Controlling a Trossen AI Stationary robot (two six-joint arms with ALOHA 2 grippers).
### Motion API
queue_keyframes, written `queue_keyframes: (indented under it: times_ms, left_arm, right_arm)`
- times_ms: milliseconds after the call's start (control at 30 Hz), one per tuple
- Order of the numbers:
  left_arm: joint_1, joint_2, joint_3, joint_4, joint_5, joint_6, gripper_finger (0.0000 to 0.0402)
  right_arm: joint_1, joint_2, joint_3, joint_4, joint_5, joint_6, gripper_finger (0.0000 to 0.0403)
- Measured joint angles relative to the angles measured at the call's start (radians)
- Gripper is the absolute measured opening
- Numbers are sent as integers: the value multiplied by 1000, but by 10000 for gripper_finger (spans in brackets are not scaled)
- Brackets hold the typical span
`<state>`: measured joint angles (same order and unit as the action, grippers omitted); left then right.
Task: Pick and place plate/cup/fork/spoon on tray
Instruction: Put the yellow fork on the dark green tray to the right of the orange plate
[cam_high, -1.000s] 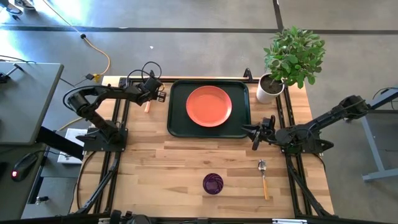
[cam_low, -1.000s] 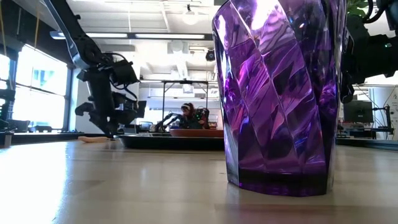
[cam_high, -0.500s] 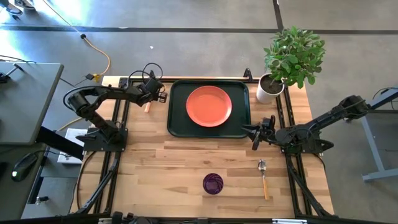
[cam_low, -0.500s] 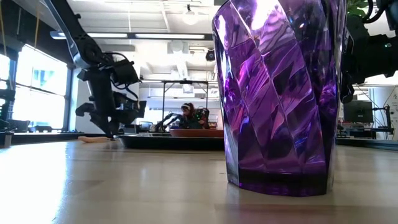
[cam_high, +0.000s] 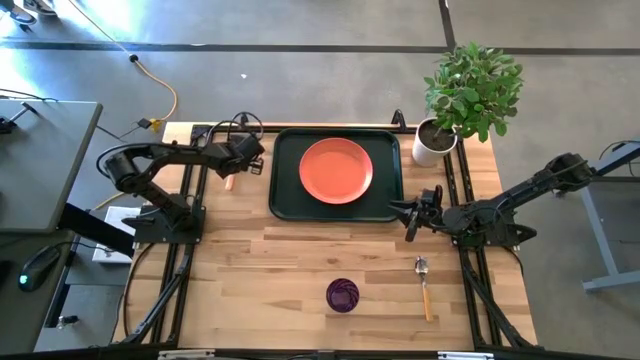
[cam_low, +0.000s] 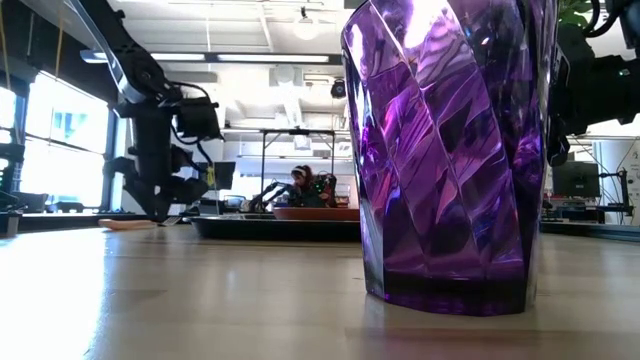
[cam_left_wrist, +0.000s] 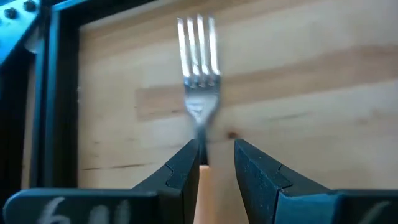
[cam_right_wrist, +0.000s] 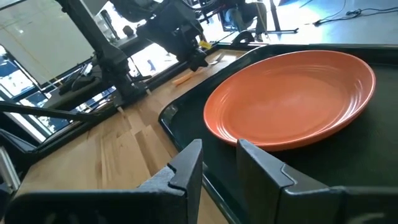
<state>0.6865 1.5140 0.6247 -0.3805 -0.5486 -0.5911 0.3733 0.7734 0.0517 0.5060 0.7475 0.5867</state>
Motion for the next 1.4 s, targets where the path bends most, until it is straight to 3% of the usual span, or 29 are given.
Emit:
queue_keyframes:
  times_ms: [367, 600, 900, 1167, 1400]
  left_arm:
    - [-49, 0, -8, -166, -71, -139, 90]
    - [-48, 7, -8, -168, 4, -133, 77]
    - [-65, 73, -4, -131, 7, -69, 46]
    - [-167, 7, -13, -219, -57, -82, 47]
    - [-358, -157, -10, -182, -183, -51, 46]
  right_arm:
    - [0, 0, 0, -1, -17, -2, 90]
    - [0, 0, 0, -1, -17, -1, 90]
    - [1, 0, 0, -6, -18, -1, 90]
    - [0, 0, 0, -8, -18, 1, 90]
    - [-21, 0, 0, 46, -29, -12, 90]
